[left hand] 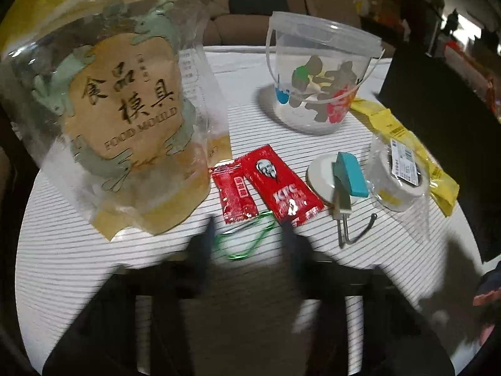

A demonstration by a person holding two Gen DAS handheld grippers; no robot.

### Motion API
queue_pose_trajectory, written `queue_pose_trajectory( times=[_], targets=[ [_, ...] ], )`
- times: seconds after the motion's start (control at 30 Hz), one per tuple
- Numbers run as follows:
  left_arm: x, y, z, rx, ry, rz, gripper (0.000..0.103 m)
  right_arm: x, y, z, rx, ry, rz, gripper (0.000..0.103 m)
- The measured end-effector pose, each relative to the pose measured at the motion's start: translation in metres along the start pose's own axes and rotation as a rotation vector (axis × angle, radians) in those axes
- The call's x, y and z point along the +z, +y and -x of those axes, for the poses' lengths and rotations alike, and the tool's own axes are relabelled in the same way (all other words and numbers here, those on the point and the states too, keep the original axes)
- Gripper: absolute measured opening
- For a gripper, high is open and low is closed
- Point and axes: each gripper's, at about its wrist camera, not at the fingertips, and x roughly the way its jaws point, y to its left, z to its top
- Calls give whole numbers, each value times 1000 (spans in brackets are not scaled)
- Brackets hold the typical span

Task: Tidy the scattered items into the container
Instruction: 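Grasp the pink clip with the right gripper while the left grasps the green carabiner, then carry the carabiner and pink clip onto the green plate and release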

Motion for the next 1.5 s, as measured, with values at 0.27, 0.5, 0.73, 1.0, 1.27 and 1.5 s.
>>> queue_pose_trajectory(
  times=[0.27, 0.5, 0.73, 1.0, 1.27, 1.5],
  targets=[
    [-15, 5, 16, -120, 40, 113, 4, -6, 6, 21, 13, -32, -11, 17],
    [-29, -11, 43, -99, 61, 154, 20, -12, 8, 44, 19, -57, -19, 17],
    [-35, -29, 39, -61, 69, 105, 52, -18, 2, 47, 20, -60, -43, 17],
    [-36, -27, 40, -35, 65, 122, 19, -13, 2, 62, 26, -91, -42, 17],
    [-34, -39, 89, -138, 14, 247, 20, 0, -15, 122, 38, -185, -56, 17],
    [19, -116, 155, -261, -78, 160, 20, 12, -86, 200, -97, -234, -100, 17]
  ],
)
